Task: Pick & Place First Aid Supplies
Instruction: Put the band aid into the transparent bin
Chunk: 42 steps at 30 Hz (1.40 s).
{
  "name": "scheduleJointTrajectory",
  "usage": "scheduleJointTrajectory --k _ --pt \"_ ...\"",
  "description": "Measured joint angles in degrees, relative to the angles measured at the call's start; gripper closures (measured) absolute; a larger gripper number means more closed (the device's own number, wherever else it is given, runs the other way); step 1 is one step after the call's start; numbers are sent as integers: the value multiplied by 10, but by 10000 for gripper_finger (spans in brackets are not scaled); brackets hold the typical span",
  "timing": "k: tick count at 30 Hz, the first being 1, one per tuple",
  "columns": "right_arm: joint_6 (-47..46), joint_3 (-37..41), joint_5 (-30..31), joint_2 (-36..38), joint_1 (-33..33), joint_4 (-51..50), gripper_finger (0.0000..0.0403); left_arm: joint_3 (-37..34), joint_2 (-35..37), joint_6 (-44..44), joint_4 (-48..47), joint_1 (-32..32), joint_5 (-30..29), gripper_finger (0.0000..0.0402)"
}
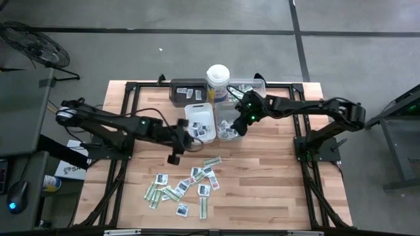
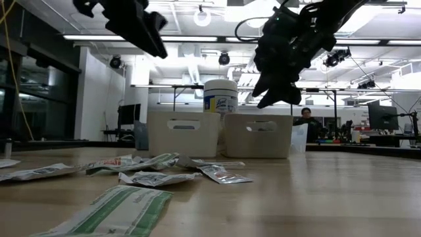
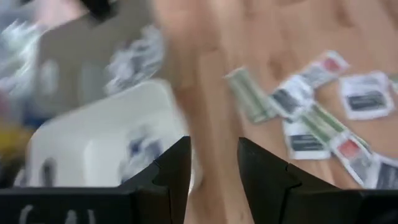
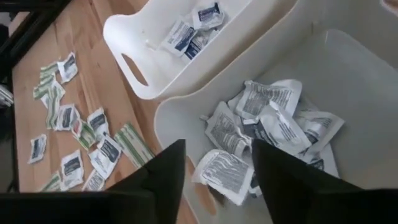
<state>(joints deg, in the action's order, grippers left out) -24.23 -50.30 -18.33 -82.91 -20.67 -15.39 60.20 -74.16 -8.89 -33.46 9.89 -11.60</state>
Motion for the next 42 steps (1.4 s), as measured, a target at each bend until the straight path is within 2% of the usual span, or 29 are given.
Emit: scheduleJointTrajectory --k 4,7,16,20,33,42 --pt "20 0 4 4 0 -2 203 0 -56 -139 70 0 78 276" --pt "28 0 4 8 -1 -11 198 0 -99 -253 113 -1 103 276" --pt "40 0 22 79 -26 -112 197 14 -202 -496 142 -1 95 276" --pt "44 0 23 129 -31 -140 197 13 -231 -570 143 -1 96 276" --pt "32 0 61 259 -30 -208 197 13 -284 -644 205 -2 116 276" --pt "22 0 63 280 -30 -219 197 13 -299 -650 199 -2 124 276"
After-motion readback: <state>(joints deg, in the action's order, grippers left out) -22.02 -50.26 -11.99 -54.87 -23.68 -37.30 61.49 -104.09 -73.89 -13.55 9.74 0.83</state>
